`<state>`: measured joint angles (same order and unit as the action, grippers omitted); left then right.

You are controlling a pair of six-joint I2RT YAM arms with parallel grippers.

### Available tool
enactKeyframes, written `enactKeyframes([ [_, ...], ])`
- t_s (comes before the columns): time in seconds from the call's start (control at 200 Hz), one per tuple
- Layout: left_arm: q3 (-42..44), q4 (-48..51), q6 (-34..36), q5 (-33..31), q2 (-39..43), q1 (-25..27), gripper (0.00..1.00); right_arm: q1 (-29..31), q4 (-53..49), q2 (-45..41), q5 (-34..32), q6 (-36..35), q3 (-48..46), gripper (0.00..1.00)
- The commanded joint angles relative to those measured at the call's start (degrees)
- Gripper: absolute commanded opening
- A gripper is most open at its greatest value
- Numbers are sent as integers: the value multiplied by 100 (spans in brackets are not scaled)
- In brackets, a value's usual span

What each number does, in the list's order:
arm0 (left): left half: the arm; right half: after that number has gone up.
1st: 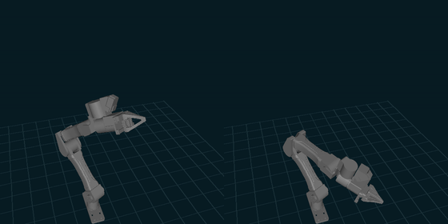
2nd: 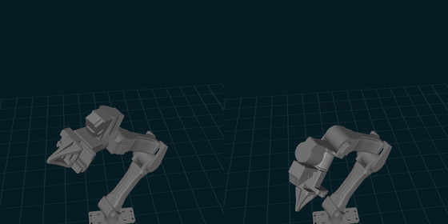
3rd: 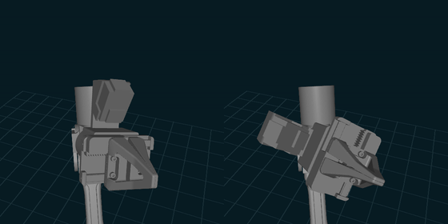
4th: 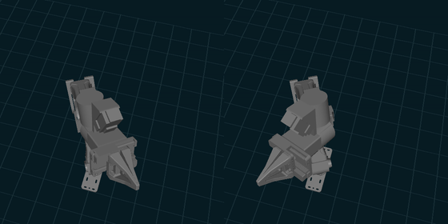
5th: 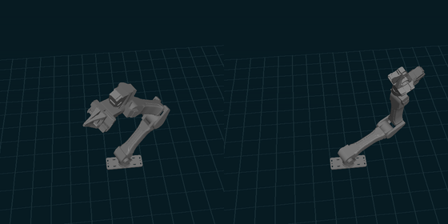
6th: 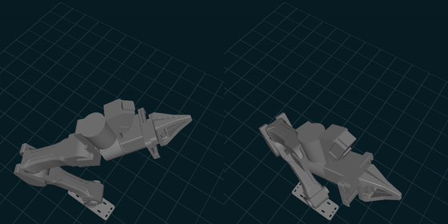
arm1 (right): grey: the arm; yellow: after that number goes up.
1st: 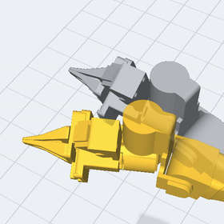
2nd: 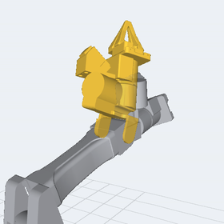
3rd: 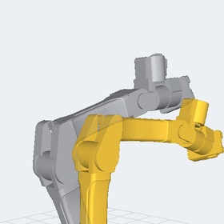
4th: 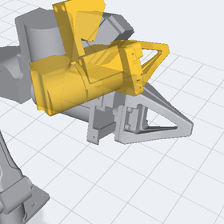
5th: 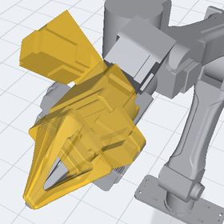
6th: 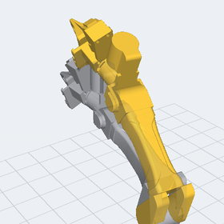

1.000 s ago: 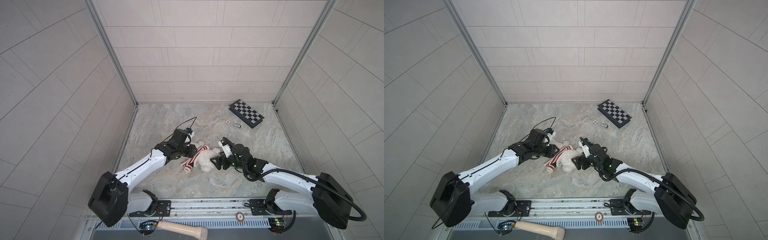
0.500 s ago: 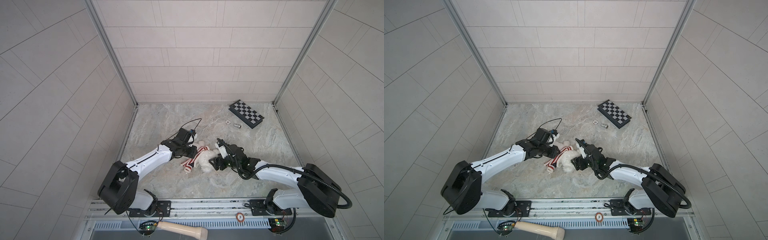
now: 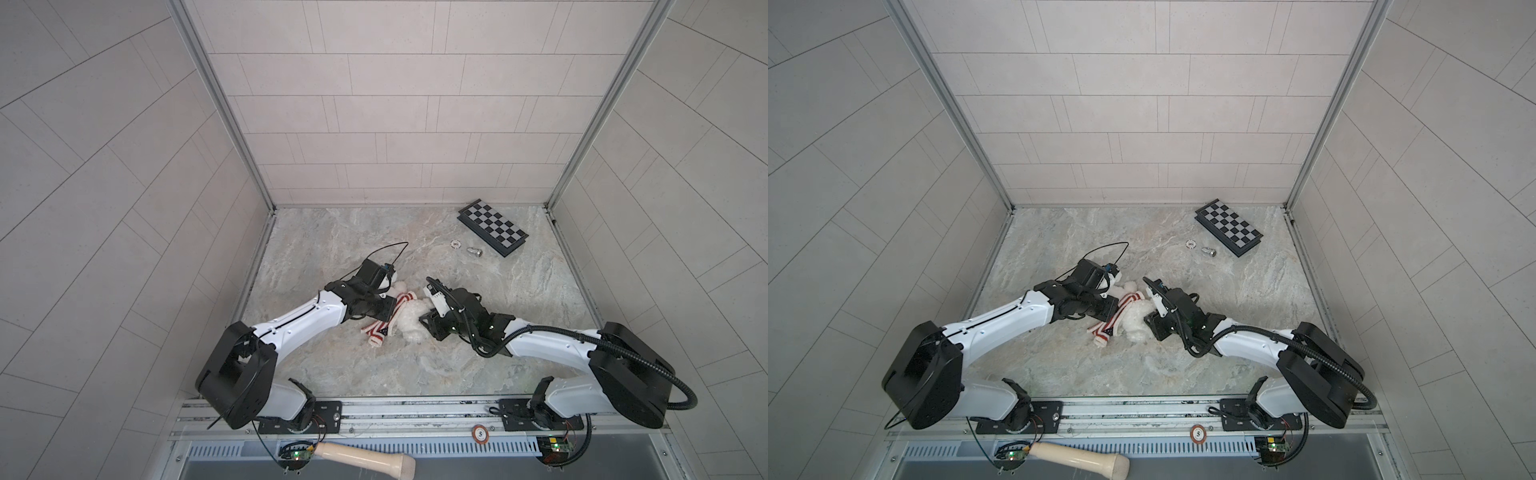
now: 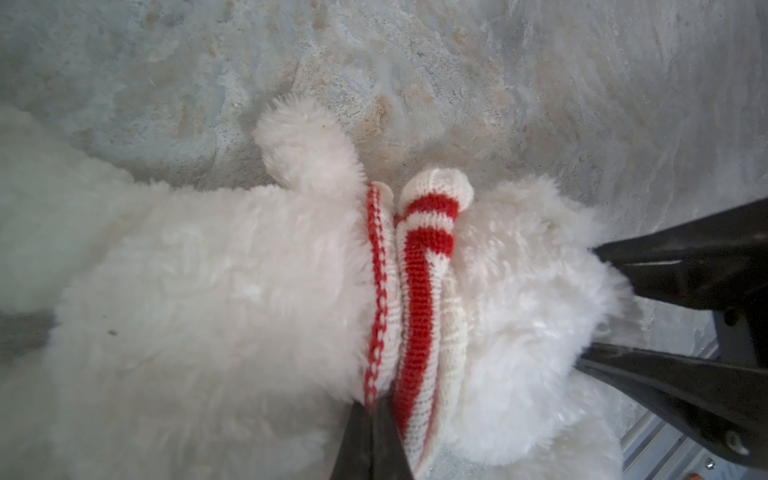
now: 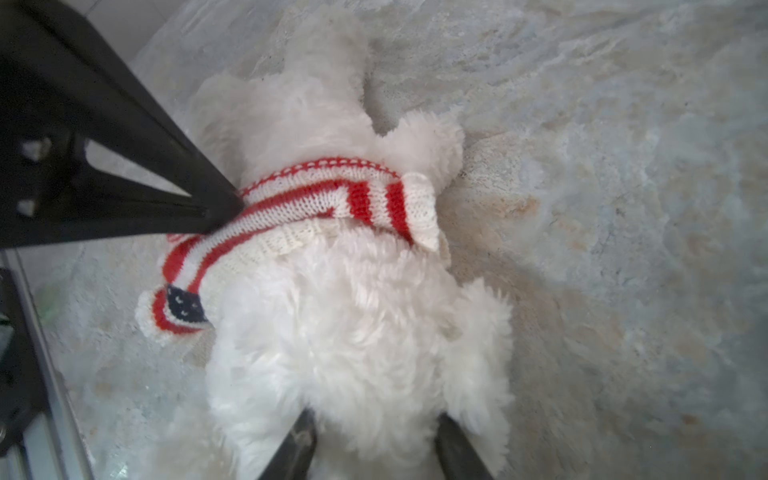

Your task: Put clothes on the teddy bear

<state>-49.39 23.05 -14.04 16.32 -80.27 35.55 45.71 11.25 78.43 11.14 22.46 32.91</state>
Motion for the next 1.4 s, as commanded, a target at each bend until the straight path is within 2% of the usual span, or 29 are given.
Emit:
enactKeyframes([
  [0.0, -118, 340, 33, -87, 289, 25, 0, 67, -198, 92, -49, -155, 58, 23],
  [0.135, -126, 380, -75, -20, 658, -162, 0, 108, -282, 59, -54, -329, 36, 0],
  [0.33, -54, 273, -186, 170, 908, -465, 0, 400, -683, -245, -622, -968, -22, 0],
  [0.436, 142, 183, -182, 247, 910, -637, 0, 423, -677, -453, -882, -1066, -186, 0],
  [0.701, 535, -65, -302, -42, 1143, -1074, 0, 472, -706, -753, -1042, -1245, -353, 0],
  [0.951, 970, -435, -503, 73, 1372, -1651, 0, 670, -550, -1404, -1184, -1763, -697, 0],
  [1.076, 1093, -860, -627, 666, 1382, -1596, 0, 812, -509, -1568, -1209, -2014, -768, 0],
  [1.196, 995, -1082, -573, 1123, 1403, -1162, 0, 901, -479, -1469, -1248, -2141, -701, 0],
  [1.287, 895, -1011, -538, 1271, 1317, -944, 0, 956, -363, -1394, -1276, -2206, -685, 0],
  [1.397, 909, -1027, -583, 1267, 1295, -935, 0, 1099, -258, -1405, -1382, -2355, -698, 0],
])
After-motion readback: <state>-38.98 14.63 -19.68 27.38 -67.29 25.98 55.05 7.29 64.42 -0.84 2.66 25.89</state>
